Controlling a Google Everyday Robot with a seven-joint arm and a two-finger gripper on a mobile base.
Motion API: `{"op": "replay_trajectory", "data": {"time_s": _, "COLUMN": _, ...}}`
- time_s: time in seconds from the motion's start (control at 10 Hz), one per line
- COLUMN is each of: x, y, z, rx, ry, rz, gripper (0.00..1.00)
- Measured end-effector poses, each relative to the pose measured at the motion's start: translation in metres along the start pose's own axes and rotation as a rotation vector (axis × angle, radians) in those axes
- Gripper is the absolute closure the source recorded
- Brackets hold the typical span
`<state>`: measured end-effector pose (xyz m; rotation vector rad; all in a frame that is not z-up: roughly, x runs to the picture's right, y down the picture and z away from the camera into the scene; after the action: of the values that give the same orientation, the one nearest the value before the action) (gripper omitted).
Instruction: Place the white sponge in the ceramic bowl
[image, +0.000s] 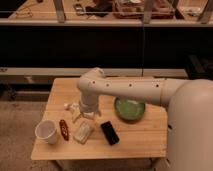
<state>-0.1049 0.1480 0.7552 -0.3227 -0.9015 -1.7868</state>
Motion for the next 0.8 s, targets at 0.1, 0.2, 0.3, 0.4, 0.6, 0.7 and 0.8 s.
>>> {"op": "replay_trajectory", "data": {"time_s": 0.1, "x": -0.003, "y": -0.003, "z": 0.005, "rx": 0.011, "ry": -0.025, "rz": -0.027, "gripper": 0.20}}
{"op": "replay_trajectory", "data": {"time_s": 0.2, "x": -0.004, "y": -0.005, "z": 0.007, "rx": 0.017, "ry": -0.034, "rz": -0.040, "gripper": 0.20}}
{"op": "replay_trajectory", "data": {"time_s": 0.3, "x": -0.005, "y": -0.005, "z": 0.007, "rx": 0.018, "ry": -0.037, "rz": -0.042, "gripper": 0.20}}
{"op": "replay_trajectory", "data": {"time_s": 0.4, "x": -0.005, "y": -0.005, "z": 0.007, "rx": 0.018, "ry": -0.037, "rz": -0.041, "gripper": 0.20}}
{"op": "replay_trajectory", "data": {"time_s": 0.6, "x": -0.005, "y": -0.005, "z": 0.010, "rx": 0.018, "ry": -0.042, "rz": -0.046, "gripper": 0.20}}
{"op": "replay_trajectory", "data": {"time_s": 0.7, "x": 0.001, "y": -0.004, "z": 0.013, "rx": 0.020, "ry": -0.024, "rz": -0.051, "gripper": 0.20}}
{"op": "replay_trajectory", "data": {"time_s": 0.8, "x": 0.006, "y": -0.004, "z": 0.016, "rx": 0.020, "ry": -0.010, "rz": -0.060, "gripper": 0.20}}
